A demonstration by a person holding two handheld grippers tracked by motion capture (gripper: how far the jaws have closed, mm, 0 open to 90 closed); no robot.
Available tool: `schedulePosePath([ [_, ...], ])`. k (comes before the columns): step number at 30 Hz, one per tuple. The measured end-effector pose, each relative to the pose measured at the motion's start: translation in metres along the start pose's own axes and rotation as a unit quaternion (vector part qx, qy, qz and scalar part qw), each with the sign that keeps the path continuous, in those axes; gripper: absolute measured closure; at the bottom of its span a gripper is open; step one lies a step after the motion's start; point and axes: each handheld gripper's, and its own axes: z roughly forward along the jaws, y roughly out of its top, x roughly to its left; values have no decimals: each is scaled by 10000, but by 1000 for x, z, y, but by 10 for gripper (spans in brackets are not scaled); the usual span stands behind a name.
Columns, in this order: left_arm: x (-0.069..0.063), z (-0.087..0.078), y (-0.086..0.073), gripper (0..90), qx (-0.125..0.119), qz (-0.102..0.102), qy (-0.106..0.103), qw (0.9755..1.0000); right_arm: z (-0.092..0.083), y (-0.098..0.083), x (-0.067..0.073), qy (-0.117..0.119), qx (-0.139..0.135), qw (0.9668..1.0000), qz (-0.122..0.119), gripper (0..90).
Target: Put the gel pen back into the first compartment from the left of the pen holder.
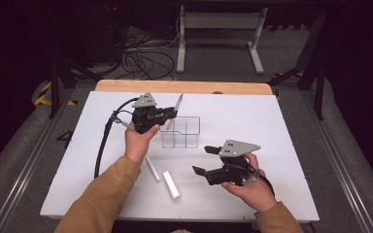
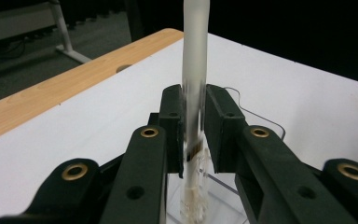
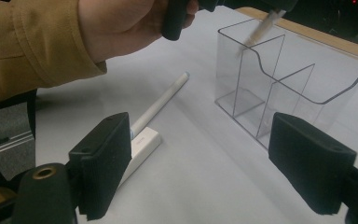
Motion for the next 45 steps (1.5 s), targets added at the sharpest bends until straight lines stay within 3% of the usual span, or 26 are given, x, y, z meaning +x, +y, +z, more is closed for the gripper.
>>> schedulePosePath([
  [3, 2, 0, -3, 770, 61, 30, 30, 10000, 0, 0, 0, 0, 5, 10000, -7, 214],
  [4, 1, 0, -4, 772, 58, -70, -6, 10000, 0, 0, 0, -2, 5, 10000, -13, 214],
  [5, 3, -1, -4, 772, 37, 32, 22, 10000, 0, 0, 0, -2, 7, 10000, -16, 215],
  [6, 2, -2, -5, 767, 31, -77, -23, 10000, 0, 0, 0, -3, 8, 10000, -15, 214],
  [8, 1, -4, -3, 705, 12, -11, 26, 10000, 0, 0, 0, -3, 7, 10000, -14, 215],
  [10, -1, -8, -1, 577, 12, 42, 70, 10000, 1, 0, 0, -5, 6, 10000, -15, 214],
  [14, -7, -19, 3, 453, -34, 217, 169, 9996, 0, 0, 0, -8, 5, 10000, -16, 214],
  [18, -14, -31, 7, 341, 109, 375, 207, 9990, 0, 0, 0, -24, -12, 10000, -15, 214],
  [19, -17, -34, 7, 315, 115, 333, 206, 9992, 0, 0, 0, -27, -9, 10000, -17, 214],
  [21, -22, -42, 8, 282, 135, 456, 274, 9985, 0, 0, 0, -37, -5, 10000, -23, 215],
  [29, -43, -69, 7, 170, 190, 628, 235, 9976, 0, 1, 0, -95, -23, 10000, -12, 201],
  [31, -48, -75, 4, 121, 182, 519, 166, 9983, 0, 0, 0, -122, -28, 9999, -12, 200],
  [35, -55, -87, -7, 64, 149, 487, 125, 9986, -1, 1, -1, -158, -54, 9999, 13, 196],
  [45, -62, -118, -33, 36, -142, 272, 43, 9995, 0, 2, 0, -187, -27, 9998, 64, 209],
])
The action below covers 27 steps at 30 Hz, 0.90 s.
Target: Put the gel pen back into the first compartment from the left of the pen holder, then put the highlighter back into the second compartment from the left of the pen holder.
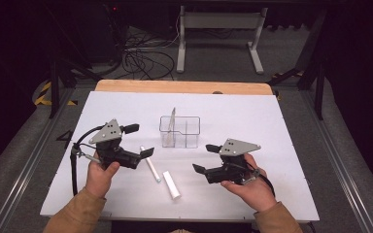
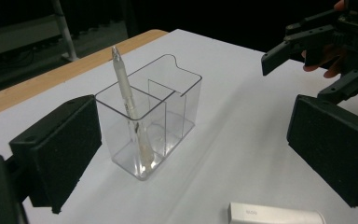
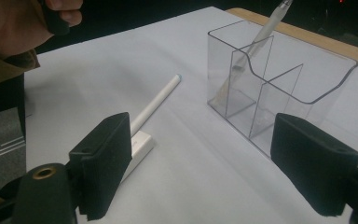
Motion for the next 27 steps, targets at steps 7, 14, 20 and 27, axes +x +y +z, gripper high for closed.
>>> schedulePosePath([
  [7, -6, -12, -10, 28, 143, 238, 248, 9993, -1, 2, 1, -62, -183, 9997, -168, 187],
  [14, -7, -23, -19, 30, 231, 162, 361, 9989, -3, 3, 1, -206, -354, 9990, -174, 166],
  [20, -10, -34, -28, 27, 191, 20, 276, 9994, -3, 5, 2, -159, -327, 9993, -114, 180],
  [27, -14, -48, -38, 6, 32, -32, 301, 9995, 1, 6, 3, -151, -188, 9997, -45, 229],
])
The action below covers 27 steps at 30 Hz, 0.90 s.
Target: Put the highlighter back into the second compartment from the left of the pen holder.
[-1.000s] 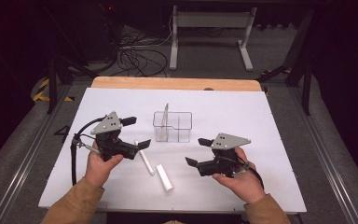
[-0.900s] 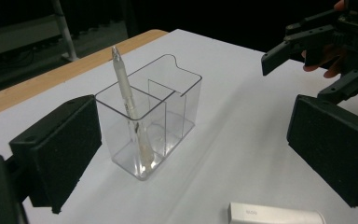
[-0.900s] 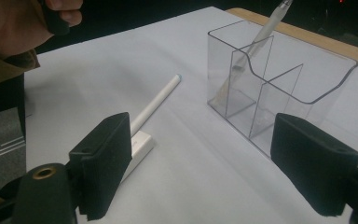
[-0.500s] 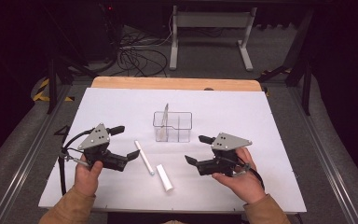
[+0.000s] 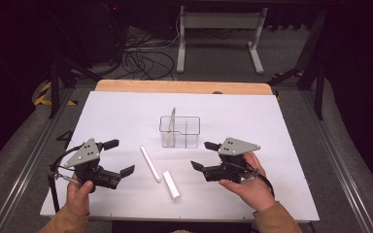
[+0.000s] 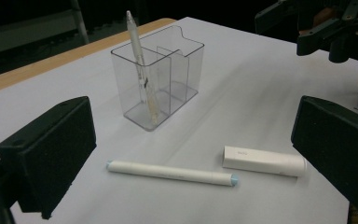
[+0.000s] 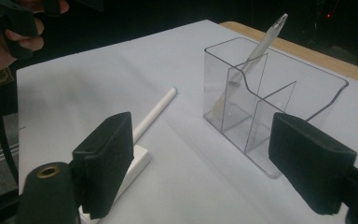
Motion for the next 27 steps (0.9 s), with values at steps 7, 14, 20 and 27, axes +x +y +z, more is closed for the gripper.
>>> schedulePosePath([
  [7, -2, -3, -9, 5, 78, 57, 286, 9995, 2, 2, 1, 7, 197, 9998, 64, 279],
  [14, -4, -8, -12, 5, 181, 123, 322, 9992, 5, 3, 3, 52, 263, 9996, 55, 307],
  [20, -5, -9, -13, 5, 238, 139, 326, 9991, 7, 6, 4, 67, 251, 9997, 5, 310],
  [27, -3, -10, -15, 5, 297, 94, 312, 9990, 9, 9, 5, 35, 284, 9996, 8, 309],
])
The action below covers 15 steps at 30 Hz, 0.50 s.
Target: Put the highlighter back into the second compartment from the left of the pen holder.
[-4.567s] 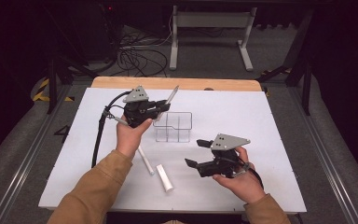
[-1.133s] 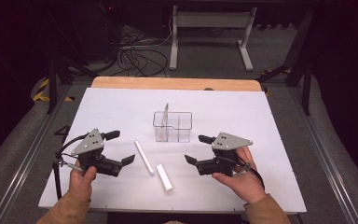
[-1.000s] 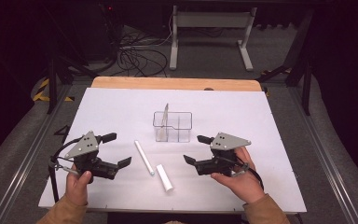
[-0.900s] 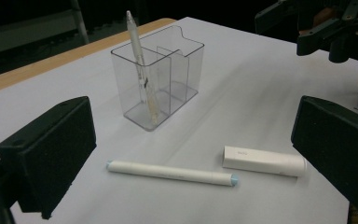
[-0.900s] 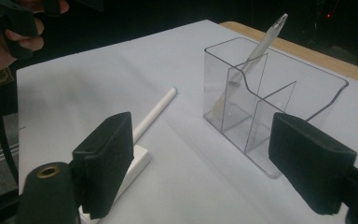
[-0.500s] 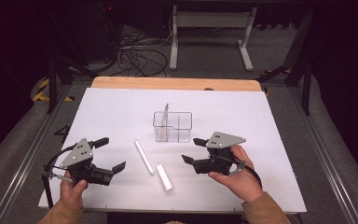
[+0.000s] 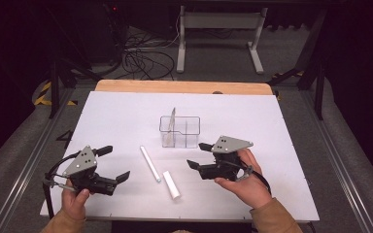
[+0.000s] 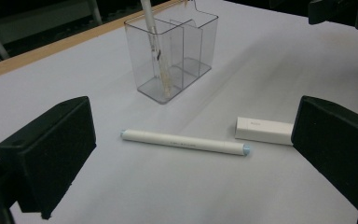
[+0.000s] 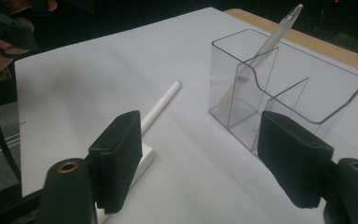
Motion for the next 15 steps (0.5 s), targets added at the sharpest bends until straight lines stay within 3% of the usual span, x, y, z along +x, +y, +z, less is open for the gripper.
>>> schedulePosePath([
  [9, 2, -1, -2, 7, 36, -21, 4, 10000, 5, 6, 1, 56, 142, 9998, 162, 310],
  [15, 3, -3, -4, 8, 46, -12, 62, 10000, 13, 11, 2, 105, 211, 9996, 130, 310],
])
